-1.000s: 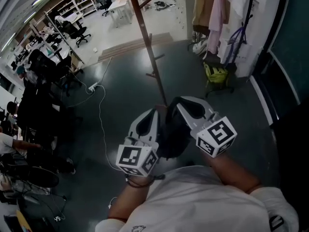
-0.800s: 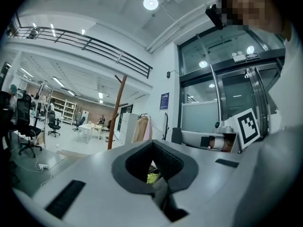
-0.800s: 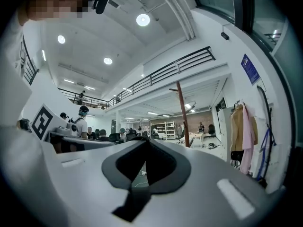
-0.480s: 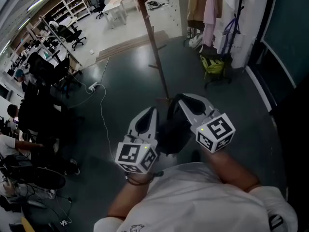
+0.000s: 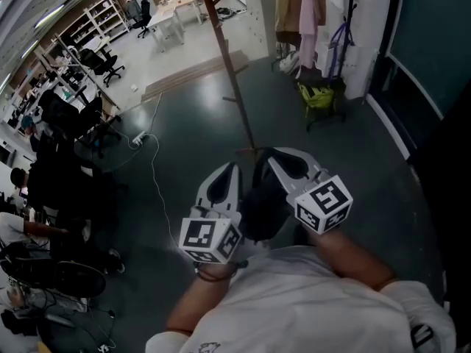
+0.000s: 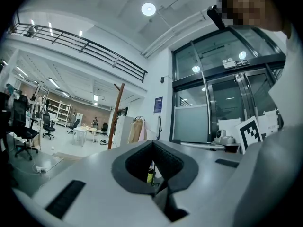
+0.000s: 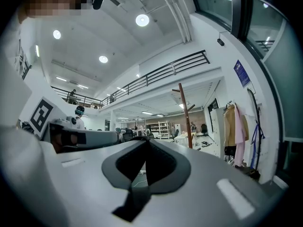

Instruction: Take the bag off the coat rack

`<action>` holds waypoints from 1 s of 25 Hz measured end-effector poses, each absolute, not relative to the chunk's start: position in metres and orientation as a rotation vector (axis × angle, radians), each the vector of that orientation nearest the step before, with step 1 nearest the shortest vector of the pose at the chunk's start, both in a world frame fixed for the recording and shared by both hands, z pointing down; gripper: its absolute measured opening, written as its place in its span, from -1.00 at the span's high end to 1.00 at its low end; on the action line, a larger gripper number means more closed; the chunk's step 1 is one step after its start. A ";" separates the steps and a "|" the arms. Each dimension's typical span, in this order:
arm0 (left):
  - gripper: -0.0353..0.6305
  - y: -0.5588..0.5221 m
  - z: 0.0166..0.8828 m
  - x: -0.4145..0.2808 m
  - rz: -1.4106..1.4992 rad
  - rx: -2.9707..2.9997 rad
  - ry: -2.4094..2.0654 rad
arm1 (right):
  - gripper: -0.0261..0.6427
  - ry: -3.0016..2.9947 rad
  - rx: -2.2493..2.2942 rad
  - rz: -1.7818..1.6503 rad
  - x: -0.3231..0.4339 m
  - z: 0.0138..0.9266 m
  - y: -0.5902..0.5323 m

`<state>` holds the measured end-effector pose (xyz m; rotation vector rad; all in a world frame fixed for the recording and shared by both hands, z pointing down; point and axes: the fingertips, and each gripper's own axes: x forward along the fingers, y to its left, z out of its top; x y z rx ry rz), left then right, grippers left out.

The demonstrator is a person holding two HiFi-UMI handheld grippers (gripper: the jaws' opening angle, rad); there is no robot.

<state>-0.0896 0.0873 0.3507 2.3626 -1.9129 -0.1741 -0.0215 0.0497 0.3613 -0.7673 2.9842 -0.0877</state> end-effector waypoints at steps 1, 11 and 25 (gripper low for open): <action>0.88 0.090 0.351 -0.090 -0.175 2.366 -1.911 | 0.86 2.984 -0.770 -0.088 -0.022 0.362 0.053; 0.88 0.105 0.350 -0.088 -0.189 2.382 -1.896 | 0.86 2.986 -0.788 -0.076 -0.020 0.361 0.072; 0.88 0.112 0.347 -0.091 -0.202 2.375 -1.899 | 0.86 2.984 -0.796 -0.065 -0.020 0.355 0.076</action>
